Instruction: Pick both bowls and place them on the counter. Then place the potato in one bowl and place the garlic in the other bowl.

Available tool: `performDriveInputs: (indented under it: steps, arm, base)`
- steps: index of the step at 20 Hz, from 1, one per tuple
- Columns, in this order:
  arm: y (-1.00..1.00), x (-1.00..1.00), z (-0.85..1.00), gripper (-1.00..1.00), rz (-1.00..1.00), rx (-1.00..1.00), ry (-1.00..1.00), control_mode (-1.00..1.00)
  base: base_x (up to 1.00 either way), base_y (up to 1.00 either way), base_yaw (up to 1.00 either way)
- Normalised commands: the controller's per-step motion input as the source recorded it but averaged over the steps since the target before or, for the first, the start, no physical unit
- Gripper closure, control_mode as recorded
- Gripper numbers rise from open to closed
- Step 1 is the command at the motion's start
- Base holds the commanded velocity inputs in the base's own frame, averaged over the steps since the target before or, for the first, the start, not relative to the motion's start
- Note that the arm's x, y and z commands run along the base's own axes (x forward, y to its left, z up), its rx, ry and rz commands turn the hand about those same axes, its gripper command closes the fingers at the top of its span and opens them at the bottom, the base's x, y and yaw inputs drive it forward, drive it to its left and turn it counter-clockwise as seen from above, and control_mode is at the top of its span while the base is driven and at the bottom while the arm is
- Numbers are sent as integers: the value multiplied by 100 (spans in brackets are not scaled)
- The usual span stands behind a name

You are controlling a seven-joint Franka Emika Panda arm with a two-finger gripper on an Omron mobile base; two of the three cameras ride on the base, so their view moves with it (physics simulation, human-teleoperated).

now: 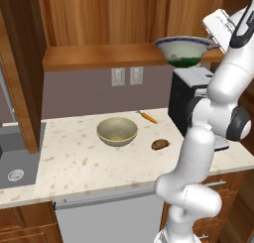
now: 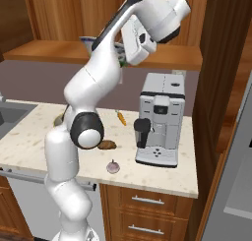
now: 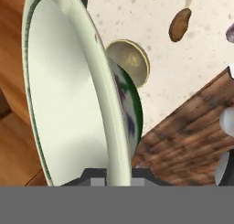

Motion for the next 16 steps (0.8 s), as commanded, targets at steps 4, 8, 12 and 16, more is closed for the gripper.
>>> performDriveInputs:
  steps: [4,8,12,16]
  arm:
    - [49,-83,-7,100,0,13,-26,-100]
    - [50,-86,-3,100,0,10,-35,-100]
    - [46,-78,-6,100,0,3,-31,-100]
    - [41,-51,-27,100,5,0,-12,-100]
  base:
    - [0,0,0]
    - [0,0,0]
    - [0,0,0]
    - [0,0,0]
